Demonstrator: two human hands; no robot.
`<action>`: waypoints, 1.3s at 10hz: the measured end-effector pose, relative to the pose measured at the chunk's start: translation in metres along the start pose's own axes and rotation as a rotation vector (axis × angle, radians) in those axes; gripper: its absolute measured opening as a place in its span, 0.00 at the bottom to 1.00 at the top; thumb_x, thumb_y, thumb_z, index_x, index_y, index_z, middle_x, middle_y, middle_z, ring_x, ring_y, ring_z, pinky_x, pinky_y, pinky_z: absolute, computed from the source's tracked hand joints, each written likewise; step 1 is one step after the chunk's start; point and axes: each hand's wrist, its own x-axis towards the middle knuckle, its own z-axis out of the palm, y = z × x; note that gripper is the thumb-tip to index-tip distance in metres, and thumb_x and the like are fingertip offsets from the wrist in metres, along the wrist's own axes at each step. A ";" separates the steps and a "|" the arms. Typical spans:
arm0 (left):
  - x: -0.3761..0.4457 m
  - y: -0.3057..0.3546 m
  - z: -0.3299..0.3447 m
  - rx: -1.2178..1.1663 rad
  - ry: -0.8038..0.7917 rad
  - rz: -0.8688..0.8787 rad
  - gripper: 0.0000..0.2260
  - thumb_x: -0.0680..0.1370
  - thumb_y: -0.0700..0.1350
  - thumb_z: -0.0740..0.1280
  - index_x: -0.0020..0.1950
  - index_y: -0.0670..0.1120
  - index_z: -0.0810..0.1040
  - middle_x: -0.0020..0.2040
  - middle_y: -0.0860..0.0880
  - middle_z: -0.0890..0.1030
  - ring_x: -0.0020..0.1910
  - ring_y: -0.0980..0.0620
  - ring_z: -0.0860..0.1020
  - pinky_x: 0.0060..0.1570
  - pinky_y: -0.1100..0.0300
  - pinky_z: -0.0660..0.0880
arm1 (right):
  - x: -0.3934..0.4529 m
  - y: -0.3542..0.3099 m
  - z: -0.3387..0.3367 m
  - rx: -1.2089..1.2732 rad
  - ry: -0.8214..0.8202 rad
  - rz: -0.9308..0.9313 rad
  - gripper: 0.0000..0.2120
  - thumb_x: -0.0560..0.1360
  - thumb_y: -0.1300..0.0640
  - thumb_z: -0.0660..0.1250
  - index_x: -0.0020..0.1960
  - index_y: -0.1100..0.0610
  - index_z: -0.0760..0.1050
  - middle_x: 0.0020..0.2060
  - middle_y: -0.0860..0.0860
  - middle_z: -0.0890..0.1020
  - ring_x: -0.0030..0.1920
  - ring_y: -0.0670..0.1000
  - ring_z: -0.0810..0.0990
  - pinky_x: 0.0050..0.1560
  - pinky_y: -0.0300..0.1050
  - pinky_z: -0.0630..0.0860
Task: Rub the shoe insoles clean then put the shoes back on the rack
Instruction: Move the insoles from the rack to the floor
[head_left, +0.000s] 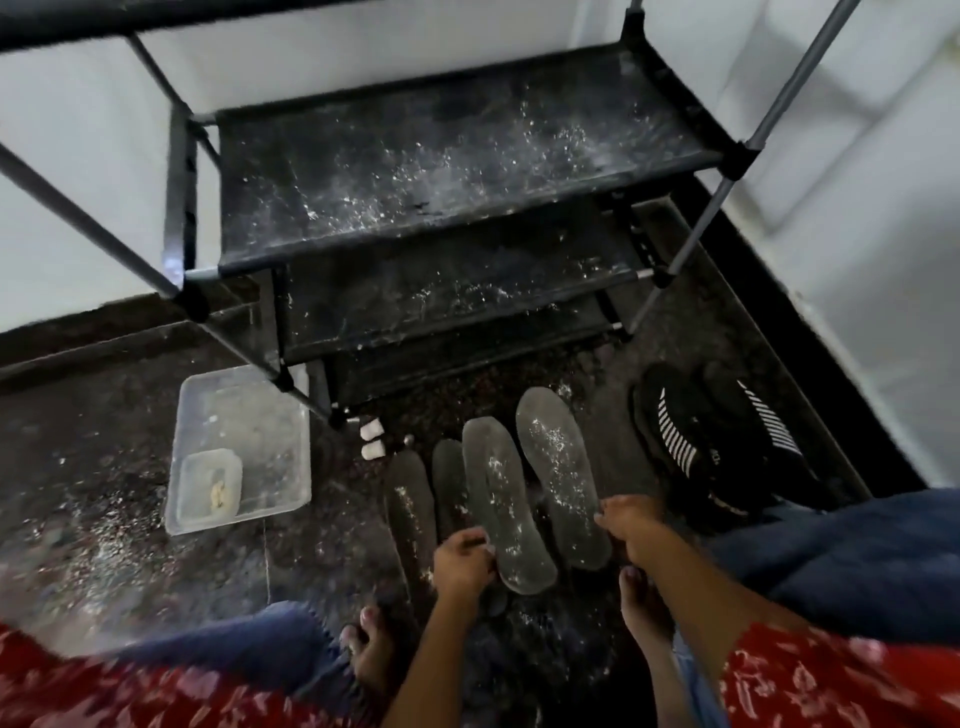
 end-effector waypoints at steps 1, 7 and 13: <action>0.000 -0.006 0.014 0.046 0.037 0.008 0.07 0.75 0.32 0.66 0.47 0.43 0.77 0.36 0.45 0.79 0.34 0.46 0.78 0.36 0.57 0.80 | 0.024 0.020 0.015 0.098 0.001 0.141 0.15 0.78 0.66 0.58 0.65 0.67 0.70 0.63 0.61 0.74 0.63 0.58 0.73 0.37 0.34 0.72; 0.060 -0.023 0.043 0.251 0.065 -0.018 0.08 0.74 0.36 0.68 0.47 0.50 0.77 0.48 0.44 0.83 0.48 0.44 0.81 0.50 0.49 0.80 | 0.084 0.041 0.036 -0.197 0.182 0.145 0.13 0.77 0.66 0.59 0.59 0.63 0.76 0.59 0.60 0.78 0.60 0.59 0.75 0.56 0.46 0.72; 0.036 0.007 0.030 0.455 0.036 -0.028 0.02 0.75 0.40 0.67 0.41 0.44 0.77 0.44 0.44 0.79 0.42 0.48 0.76 0.41 0.62 0.72 | 0.058 0.014 0.037 -0.338 0.255 0.060 0.12 0.77 0.67 0.58 0.56 0.62 0.78 0.56 0.60 0.79 0.56 0.59 0.77 0.51 0.46 0.75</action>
